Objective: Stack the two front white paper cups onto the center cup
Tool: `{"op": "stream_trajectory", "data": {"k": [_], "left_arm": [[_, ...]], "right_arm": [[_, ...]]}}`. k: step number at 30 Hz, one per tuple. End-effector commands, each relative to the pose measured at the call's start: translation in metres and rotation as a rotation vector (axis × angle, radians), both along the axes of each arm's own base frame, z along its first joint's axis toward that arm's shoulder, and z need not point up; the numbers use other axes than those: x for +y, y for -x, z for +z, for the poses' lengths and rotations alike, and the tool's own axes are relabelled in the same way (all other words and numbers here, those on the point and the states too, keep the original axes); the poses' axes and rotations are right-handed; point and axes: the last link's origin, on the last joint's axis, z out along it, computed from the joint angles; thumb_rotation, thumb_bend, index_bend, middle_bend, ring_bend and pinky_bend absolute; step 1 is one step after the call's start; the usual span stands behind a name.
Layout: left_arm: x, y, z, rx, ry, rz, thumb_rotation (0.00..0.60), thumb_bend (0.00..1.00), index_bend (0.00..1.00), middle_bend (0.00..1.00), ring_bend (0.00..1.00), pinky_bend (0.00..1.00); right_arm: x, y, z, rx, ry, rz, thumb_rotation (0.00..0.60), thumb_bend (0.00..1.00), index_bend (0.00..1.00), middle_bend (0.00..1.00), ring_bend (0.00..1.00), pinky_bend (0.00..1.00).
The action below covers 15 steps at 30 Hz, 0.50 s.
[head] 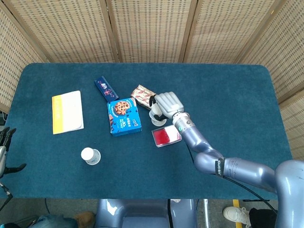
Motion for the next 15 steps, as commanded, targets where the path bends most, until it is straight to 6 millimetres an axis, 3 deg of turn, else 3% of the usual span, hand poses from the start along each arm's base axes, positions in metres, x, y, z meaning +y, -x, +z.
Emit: {"op": "stream_trajectory", "data": {"k": [1, 6, 8, 11, 13, 15], "left_arm": [[-0.0005, 0.0001, 0.0007, -0.001, -0.002, 0.000, 0.600, 0.00, 0.00, 0.00, 0.00, 0.00], [-0.0011, 0.0002, 0.0011, -0.003, -0.002, -0.002, 0.600, 0.00, 0.00, 0.00, 0.00, 0.00], [-0.0011, 0.0003, 0.0009, -0.004, -0.001, -0.002, 0.600, 0.00, 0.00, 0.00, 0.00, 0.00], [-0.0012, 0.0002, 0.0010, -0.004, 0.000, -0.003, 0.600, 0.00, 0.00, 0.00, 0.00, 0.00], [-0.0014, 0.0002, 0.0010, -0.004, 0.001, -0.003, 0.600, 0.00, 0.00, 0.00, 0.00, 0.00], [-0.0014, 0.0003, 0.0011, -0.004, 0.000, -0.004, 0.600, 0.00, 0.00, 0.00, 0.00, 0.00]], "right_arm": [[-0.0012, 0.0002, -0.0015, 0.008, 0.004, -0.003, 0.600, 0.48, 0.44, 0.50, 0.47, 0.54], [-0.0049, 0.0030, -0.0009, 0.047, 0.028, -0.001, 0.600, 0.48, 0.44, 0.50, 0.47, 0.54], [-0.0057, 0.0044, -0.0005, 0.059, 0.035, -0.001, 0.600, 0.44, 0.40, 0.46, 0.45, 0.47], [-0.0046, 0.0078, -0.0012, 0.071, 0.015, -0.014, 0.600, 0.10, 0.14, 0.19, 0.20, 0.15], [-0.0029, 0.0093, -0.0013, 0.073, -0.011, -0.029, 0.600, 0.00, 0.04, 0.05, 0.09, 0.08], [-0.0013, 0.0088, -0.0004, 0.068, -0.028, -0.036, 0.600, 0.00, 0.00, 0.01, 0.04, 0.05]]}}
